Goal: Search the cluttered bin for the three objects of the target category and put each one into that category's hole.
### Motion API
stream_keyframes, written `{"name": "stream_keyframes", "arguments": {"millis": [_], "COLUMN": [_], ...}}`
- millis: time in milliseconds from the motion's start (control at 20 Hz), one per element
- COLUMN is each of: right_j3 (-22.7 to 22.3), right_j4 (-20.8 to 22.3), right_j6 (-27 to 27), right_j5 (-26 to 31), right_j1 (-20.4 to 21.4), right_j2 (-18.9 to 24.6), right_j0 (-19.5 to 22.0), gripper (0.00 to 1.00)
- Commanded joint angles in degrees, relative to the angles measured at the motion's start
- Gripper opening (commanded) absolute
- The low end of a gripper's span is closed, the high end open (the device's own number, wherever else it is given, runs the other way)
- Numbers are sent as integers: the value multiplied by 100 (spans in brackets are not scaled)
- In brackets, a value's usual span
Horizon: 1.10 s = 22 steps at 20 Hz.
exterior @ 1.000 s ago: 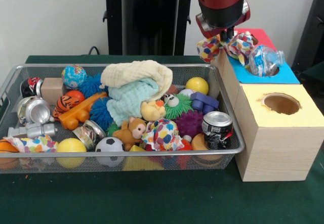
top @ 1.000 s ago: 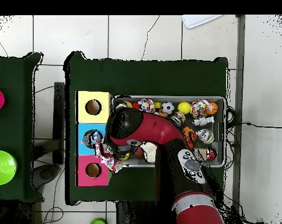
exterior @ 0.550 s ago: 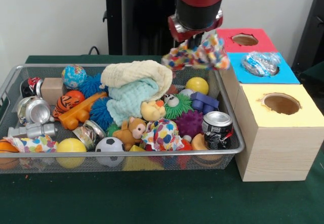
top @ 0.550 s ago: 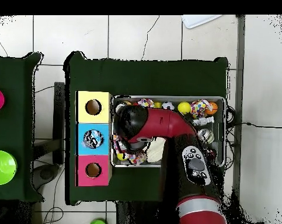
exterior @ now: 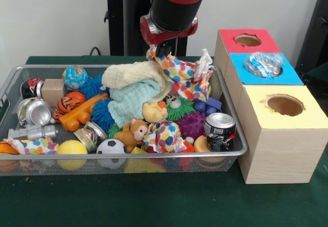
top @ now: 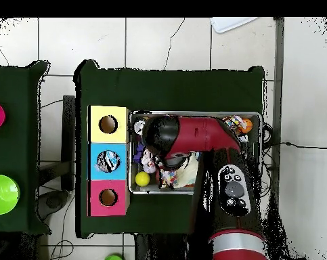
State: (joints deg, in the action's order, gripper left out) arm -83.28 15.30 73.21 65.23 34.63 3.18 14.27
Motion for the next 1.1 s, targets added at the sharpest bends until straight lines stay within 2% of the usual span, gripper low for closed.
{"name": "stream_keyframes", "arguments": {"millis": [50,500,700,850,1100], "right_j3": [417,693,840,1122,1224], "right_j4": [367,600,675,772,903], "right_j6": [338,51,-153,-337,-688], "right_j5": [151,-164,-197,-209,-285], "right_j1": [-126,-78,-149,-299,-375], "right_j2": [37,8,58,141,293], "right_j0": [35,123,230,328,588], "gripper": [0,0,0,0,0]}}
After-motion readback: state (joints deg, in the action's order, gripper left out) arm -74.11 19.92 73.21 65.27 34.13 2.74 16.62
